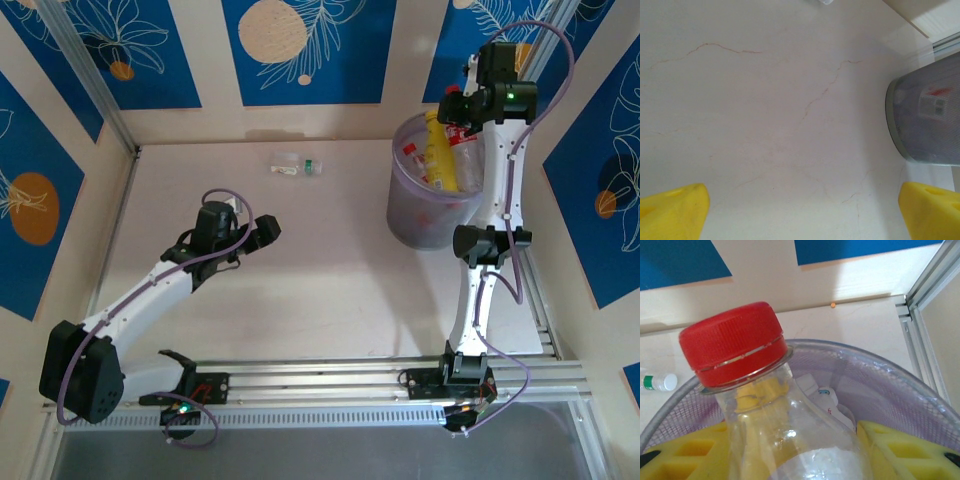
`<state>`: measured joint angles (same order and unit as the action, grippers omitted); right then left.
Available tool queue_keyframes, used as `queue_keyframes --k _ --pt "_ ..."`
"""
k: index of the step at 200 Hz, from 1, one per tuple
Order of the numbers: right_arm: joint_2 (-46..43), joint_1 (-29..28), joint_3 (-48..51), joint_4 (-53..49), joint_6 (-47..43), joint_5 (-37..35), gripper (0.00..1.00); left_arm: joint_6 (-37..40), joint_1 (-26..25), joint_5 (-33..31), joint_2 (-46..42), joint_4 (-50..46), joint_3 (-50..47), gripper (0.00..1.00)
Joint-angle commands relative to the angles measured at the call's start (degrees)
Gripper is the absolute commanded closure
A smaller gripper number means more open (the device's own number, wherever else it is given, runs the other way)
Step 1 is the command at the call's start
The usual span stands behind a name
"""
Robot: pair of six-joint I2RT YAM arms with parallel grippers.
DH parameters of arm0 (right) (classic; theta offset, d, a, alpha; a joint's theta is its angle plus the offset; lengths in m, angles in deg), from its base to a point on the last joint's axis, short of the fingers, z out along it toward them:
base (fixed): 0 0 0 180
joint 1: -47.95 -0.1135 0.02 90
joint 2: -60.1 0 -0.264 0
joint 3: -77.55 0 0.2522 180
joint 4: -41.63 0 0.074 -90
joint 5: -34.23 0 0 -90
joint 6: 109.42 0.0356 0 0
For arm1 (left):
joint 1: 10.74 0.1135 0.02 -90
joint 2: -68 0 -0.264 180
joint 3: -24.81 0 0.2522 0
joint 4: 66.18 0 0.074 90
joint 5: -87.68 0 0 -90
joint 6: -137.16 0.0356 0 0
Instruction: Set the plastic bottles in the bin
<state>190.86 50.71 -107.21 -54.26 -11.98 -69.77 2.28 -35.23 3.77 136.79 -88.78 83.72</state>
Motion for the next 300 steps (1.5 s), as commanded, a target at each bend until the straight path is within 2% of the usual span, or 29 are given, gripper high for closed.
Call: queue_keyframes --k 1,24,59,124,168,197,248,274,300 --pt "1.63 0.49 -0.59 -4.20 1.04 -0.80 0.45 0.50 0.76 -0.70 -1.39 -0.56 0.02 0.04" --pt "0.79 0.61 0.80 -4.82 0.25 -1.76 0.41 0.76 0.91 -0.68 -1.16 -0.57 0.21 0.04" --pt "-2.04 0.40 4.30 -5.86 -0.98 -0.91 0.22 0.72 0.85 -0.37 -0.77 -0.18 0.29 0.03" --pt "-8.62 -1.31 4.38 -4.99 -1.55 -0.77 0.13 1.33 0.85 -0.43 -0.90 -0.69 1.04 0.04" --pt "-18.35 -2.41 9.16 -5.01 -1.54 1.58 0.11 1.73 0.85 0.16 0.35 0.09 2.03 0.03" --pt "-27.13 -2.54 20.19 -7.32 -1.16 5.03 0.11 1.82 0.82 0.83 1.42 0.74 2.75 0.04" --pt "-51.18 -8.70 59.17 5.98 -0.72 3.58 0.11 5.06 0.85 1.41 4.78 1.11 6.09 0.04" --pt "-59.75 -12.42 72.83 15.10 0.10 4.53 0.11 14.63 1.19 1.71 10.95 -0.94 14.54 0.04" --pt "-64.95 -14.41 78.40 20.41 0.84 6.99 0.11 28.92 2.03 5.64 20.63 -1.09 25.23 0.02"
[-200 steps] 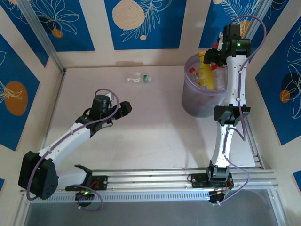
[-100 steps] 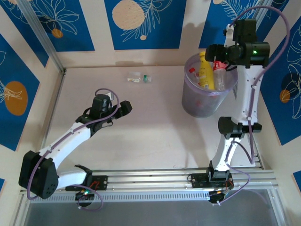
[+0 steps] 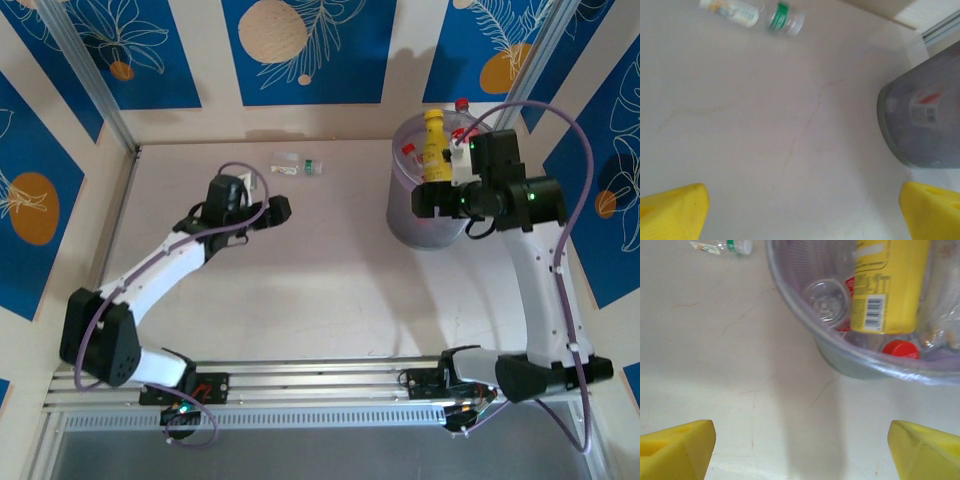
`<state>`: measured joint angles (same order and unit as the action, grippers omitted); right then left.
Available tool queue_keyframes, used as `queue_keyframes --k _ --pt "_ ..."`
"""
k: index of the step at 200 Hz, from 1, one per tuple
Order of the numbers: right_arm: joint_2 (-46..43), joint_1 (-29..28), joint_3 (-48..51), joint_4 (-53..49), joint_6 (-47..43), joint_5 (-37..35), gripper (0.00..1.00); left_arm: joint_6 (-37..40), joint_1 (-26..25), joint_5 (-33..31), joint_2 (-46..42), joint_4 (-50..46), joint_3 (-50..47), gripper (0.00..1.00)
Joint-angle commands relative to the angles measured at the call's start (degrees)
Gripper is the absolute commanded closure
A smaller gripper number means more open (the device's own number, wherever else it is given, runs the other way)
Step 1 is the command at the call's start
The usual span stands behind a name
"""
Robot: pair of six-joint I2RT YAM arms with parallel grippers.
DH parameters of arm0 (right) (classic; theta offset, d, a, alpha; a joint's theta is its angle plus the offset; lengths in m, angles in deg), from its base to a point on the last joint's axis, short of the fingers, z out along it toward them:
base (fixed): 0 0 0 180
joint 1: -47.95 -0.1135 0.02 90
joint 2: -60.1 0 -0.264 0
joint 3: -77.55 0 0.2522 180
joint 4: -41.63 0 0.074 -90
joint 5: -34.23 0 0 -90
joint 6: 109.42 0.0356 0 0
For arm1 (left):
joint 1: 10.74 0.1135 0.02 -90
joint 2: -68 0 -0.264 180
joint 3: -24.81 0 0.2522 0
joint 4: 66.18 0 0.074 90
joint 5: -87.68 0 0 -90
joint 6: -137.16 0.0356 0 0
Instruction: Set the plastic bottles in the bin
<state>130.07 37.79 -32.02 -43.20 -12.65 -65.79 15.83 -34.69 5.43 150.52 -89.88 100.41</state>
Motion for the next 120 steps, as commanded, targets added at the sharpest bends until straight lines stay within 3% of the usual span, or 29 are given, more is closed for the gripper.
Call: queue_keyframes --k 1,33,54,87,120 --pt "-4.29 -1.60 3.32 9.45 1.51 3.09 0.11 15.93 1.51 4.22 7.32 0.05 9.03 0.02" --pt "-7.64 -4.52 7.26 10.83 0.46 7.59 0.11 32.38 2.82 11.78 23.30 -7.07 28.24 0.00" --pt "-9.33 -5.92 10.45 11.03 -0.33 11.36 0.11 39.12 3.92 14.35 34.48 -14.17 43.27 0.00" --pt "-10.55 -8.44 14.77 10.68 -0.31 13.73 0.11 41.59 5.62 13.21 48.74 -16.50 61.55 0.00" --pt "-11.33 -9.76 18.55 11.44 0.80 14.64 0.12 38.55 6.44 7.93 59.60 -9.37 71.51 0.00"
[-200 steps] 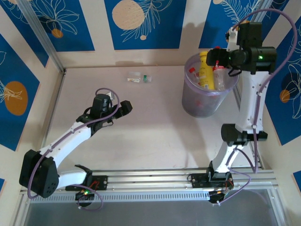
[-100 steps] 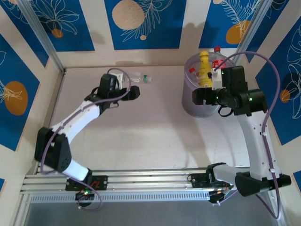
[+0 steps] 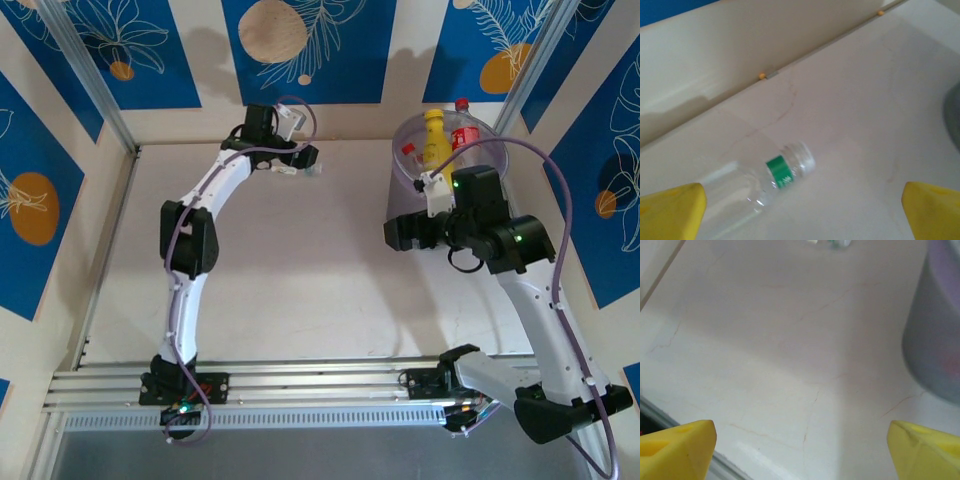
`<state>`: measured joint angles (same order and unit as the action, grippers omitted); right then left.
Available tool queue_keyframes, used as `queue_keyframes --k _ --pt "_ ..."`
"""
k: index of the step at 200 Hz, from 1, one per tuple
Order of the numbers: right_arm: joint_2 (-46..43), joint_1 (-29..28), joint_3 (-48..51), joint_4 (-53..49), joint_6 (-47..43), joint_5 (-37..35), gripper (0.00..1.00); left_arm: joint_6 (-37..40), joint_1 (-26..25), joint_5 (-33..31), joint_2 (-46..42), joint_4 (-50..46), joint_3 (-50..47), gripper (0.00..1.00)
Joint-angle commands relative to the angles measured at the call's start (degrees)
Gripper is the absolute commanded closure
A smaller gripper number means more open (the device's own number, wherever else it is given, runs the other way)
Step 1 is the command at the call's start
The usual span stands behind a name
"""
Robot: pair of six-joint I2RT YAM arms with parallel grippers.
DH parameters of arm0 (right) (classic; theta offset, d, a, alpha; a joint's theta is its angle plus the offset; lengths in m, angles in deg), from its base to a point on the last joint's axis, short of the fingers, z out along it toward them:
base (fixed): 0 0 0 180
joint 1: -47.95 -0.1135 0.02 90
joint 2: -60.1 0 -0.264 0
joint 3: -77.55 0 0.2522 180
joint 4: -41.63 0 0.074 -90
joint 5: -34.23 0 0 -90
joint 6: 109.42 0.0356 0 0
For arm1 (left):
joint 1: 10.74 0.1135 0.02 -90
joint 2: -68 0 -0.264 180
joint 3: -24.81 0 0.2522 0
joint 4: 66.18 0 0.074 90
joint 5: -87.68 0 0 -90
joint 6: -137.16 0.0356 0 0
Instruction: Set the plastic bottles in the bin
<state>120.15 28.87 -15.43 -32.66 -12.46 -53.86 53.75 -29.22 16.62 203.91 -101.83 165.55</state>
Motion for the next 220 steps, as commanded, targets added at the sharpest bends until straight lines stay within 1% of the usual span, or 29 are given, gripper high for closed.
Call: queue_keyframes --k 1,19,37,48,65,83,122,132,181,202,208,220 --pt "-1.42 -0.86 2.05 0.93 0.64 2.68 0.12 0.54 0.98 -3.45 6.55 2.84 6.76 0.00" --pt "-1.60 -1.18 3.52 0.69 1.38 2.28 0.12 -1.70 0.99 -6.64 13.21 5.69 13.48 0.00" --pt "-2.25 -1.56 4.62 0.29 2.06 1.31 0.12 -3.88 0.99 -8.90 20.76 3.93 24.49 0.00" --pt "-2.68 -1.68 5.10 0.07 2.47 0.75 0.13 -5.41 0.95 -10.25 23.80 3.62 28.48 0.00" --pt "-3.34 -1.77 5.61 -0.44 2.79 0.01 0.13 -6.88 0.97 -11.20 25.55 5.61 28.57 0.00" --pt "-3.55 -1.77 5.81 -0.98 2.90 -0.96 0.13 -7.01 1.07 -10.34 26.33 3.87 28.88 0.00" --pt "-3.22 -1.78 5.43 -0.40 2.88 -1.56 0.13 -4.65 1.01 -8.89 24.93 -7.26 28.81 0.03" --pt "-3.16 -1.90 5.40 -0.12 2.97 -1.52 0.13 -4.18 0.95 -8.03 23.79 -9.76 28.10 0.05" --pt "-3.54 -1.94 5.61 0.22 3.16 -1.93 0.14 -3.34 0.86 -3.59 16.00 -17.74 18.56 0.09" --pt "-3.54 -1.96 6.01 0.46 3.19 -2.14 0.14 -3.65 0.50 -1.64 10.40 -18.24 11.04 0.10" --pt "-3.59 -1.97 6.10 0.58 3.19 -2.22 0.14 -3.37 0.30 -1.69 8.68 -17.83 8.51 0.09" --pt "-3.71 -1.97 6.35 0.73 3.10 -2.28 0.14 -2.03 -0.17 -3.08 5.55 -16.37 3.16 0.06"
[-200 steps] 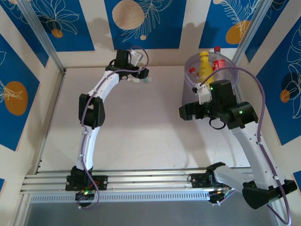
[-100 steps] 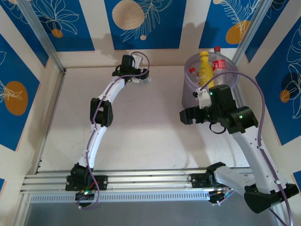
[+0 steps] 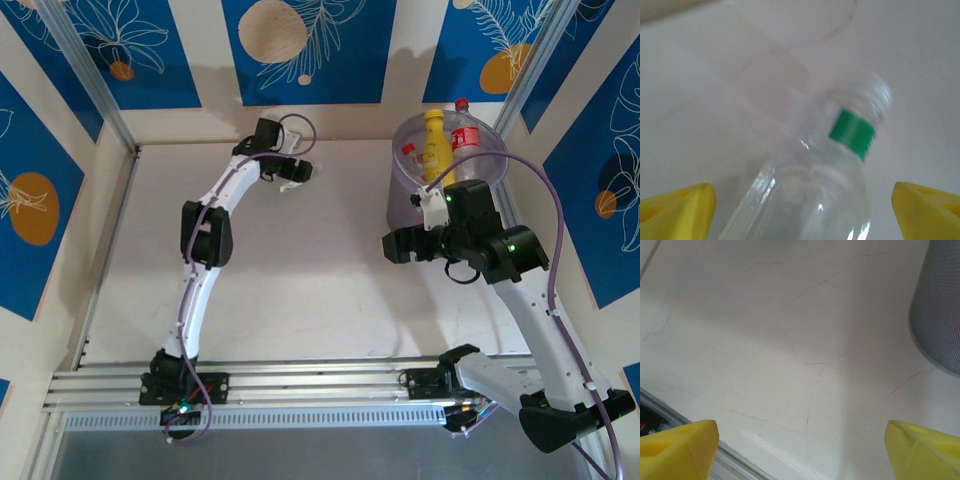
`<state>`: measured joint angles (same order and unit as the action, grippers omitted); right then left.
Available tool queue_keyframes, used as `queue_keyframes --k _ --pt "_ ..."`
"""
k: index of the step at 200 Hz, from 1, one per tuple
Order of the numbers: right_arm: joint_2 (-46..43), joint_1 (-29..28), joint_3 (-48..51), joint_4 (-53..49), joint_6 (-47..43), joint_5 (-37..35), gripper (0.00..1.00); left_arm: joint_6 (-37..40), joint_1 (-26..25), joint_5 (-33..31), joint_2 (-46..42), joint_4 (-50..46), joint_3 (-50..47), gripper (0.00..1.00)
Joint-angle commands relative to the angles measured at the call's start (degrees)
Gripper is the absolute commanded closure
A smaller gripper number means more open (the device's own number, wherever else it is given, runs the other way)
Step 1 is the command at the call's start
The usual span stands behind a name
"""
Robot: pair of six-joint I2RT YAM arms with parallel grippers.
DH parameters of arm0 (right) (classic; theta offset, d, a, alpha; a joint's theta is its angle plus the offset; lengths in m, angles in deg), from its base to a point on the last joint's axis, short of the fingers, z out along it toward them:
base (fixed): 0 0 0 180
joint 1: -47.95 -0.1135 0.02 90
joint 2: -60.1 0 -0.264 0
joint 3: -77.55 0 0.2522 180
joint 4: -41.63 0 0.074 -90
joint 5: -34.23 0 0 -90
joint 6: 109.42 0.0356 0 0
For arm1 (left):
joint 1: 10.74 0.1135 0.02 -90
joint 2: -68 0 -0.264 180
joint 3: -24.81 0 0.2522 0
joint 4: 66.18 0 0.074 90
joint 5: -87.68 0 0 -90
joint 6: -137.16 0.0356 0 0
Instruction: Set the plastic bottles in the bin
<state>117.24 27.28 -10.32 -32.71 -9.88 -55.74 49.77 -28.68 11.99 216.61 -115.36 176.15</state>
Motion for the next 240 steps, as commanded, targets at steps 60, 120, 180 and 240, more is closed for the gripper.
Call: queue_keyframes --k 60,120,180,240 --pt "-1.54 -0.34 1.51 1.15 0.39 -0.04 0.14 6.24 -2.22 -8.11 -7.57 0.41 -12.22 0.00" --pt "-2.75 -0.37 1.81 0.43 0.66 -0.83 0.15 5.27 -3.86 -13.25 -1.24 -1.76 -5.78 0.07" --pt "-2.25 -0.39 1.63 0.90 1.00 -1.13 0.15 4.93 -4.08 -13.34 -4.21 -0.16 -8.70 0.39" --pt "-1.35 -1.08 0.03 3.21 4.40 -0.44 0.16 2.77 -3.88 -9.05 -15.63 8.65 -19.61 0.47"
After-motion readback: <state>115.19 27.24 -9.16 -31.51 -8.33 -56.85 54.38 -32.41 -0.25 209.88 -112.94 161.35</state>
